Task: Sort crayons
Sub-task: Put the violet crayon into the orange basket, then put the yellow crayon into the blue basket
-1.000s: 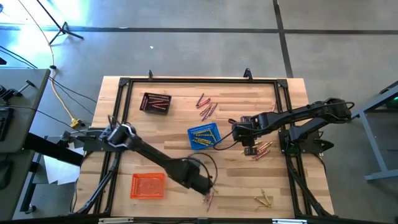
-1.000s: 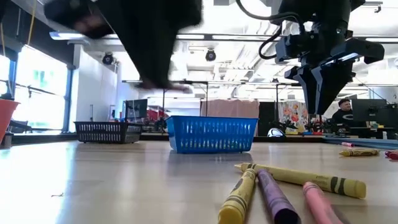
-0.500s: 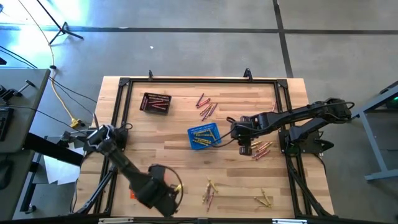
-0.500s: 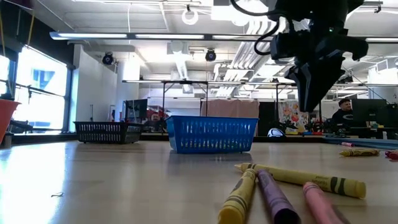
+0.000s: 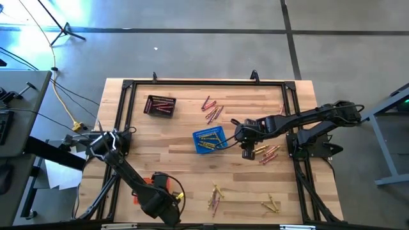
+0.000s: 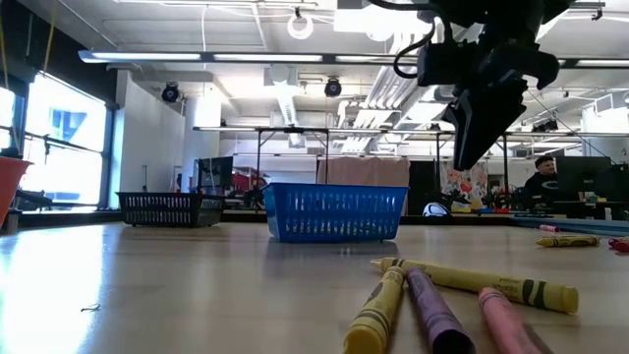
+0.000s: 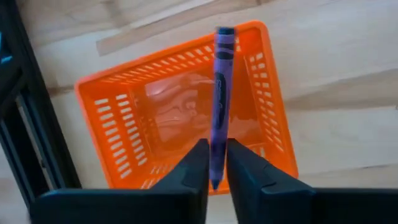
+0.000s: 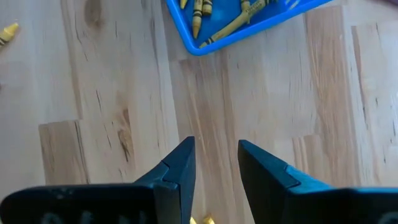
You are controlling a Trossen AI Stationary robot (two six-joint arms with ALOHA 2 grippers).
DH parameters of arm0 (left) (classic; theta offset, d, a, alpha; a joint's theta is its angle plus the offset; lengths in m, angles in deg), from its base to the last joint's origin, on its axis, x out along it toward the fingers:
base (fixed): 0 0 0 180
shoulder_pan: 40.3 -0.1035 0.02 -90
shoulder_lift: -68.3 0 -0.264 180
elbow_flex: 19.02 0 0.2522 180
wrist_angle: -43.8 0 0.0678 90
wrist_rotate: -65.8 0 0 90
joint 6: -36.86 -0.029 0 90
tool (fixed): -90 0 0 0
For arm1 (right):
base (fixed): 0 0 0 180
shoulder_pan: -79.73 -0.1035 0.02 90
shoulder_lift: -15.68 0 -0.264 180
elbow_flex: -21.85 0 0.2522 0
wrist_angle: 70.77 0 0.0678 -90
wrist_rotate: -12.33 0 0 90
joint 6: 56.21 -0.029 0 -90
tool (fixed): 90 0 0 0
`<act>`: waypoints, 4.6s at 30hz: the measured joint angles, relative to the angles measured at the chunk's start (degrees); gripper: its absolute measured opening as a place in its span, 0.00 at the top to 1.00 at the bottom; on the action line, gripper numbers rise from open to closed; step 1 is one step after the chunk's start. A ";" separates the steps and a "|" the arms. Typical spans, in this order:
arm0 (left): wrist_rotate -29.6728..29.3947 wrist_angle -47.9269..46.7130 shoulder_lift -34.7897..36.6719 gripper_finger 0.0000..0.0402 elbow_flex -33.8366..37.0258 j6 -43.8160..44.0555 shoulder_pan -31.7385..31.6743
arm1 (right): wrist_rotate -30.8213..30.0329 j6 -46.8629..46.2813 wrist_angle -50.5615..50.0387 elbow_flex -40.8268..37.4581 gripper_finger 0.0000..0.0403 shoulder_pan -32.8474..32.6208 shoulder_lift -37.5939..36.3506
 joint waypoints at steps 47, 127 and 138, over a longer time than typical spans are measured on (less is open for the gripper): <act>-25.64 -4.22 35.96 0.68 29.56 -28.75 -4.05 | -2.67 -58.32 23.21 2.60 0.73 -18.24 9.53; -38.91 -2.50 49.63 0.68 29.82 -48.98 -3.39 | 7.74 -55.24 -17.05 46.84 0.97 -19.41 44.32; -40.39 -1.15 49.63 0.68 29.82 -48.60 -3.52 | -10.52 -46.77 -17.17 46.90 0.97 -13.12 35.61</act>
